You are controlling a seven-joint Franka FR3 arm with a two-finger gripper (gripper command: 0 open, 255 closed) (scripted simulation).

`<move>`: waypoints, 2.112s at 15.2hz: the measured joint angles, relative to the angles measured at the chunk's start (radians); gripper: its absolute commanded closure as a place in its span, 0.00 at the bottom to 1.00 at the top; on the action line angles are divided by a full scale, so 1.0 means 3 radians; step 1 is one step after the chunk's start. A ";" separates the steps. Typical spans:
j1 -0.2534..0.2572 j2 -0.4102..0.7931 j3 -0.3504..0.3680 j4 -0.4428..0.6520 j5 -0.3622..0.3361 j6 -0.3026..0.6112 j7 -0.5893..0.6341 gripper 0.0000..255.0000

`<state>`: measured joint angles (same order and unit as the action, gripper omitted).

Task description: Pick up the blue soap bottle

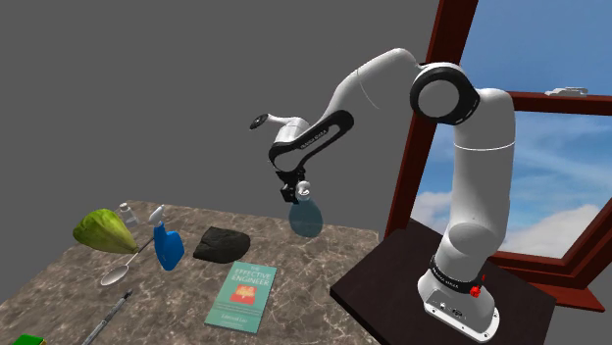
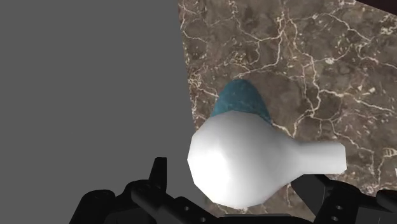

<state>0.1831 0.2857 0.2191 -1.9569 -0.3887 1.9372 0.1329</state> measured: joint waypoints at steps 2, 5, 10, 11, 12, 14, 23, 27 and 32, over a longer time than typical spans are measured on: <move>0.0016 0.0086 -0.0004 0.0003 -0.0041 0.0062 0.0039 0.00; 0.0024 0.0180 -0.0015 0.0001 -0.0080 0.0146 0.0080 0.00; 0.0030 0.0242 -0.0023 -0.0016 -0.0107 0.0221 0.0117 1.00; 0.0031 0.0242 -0.0023 -0.0014 -0.0108 0.0222 0.0118 1.00; 0.0031 0.0242 -0.0023 -0.0015 -0.0109 0.0224 0.0119 1.00; 0.0031 0.0243 -0.0023 -0.0014 -0.0109 0.0224 0.0118 1.00; 0.0025 0.0146 -0.0008 0.0007 -0.0065 0.0108 0.0067 1.00; 0.0019 0.0040 0.0005 0.0053 -0.0019 -0.0030 0.0003 1.00; 0.0016 -0.0074 0.0020 0.0128 0.0031 -0.0203 -0.0069 1.00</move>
<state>0.1878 0.2636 0.2252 -1.9186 -0.3793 1.8763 0.1123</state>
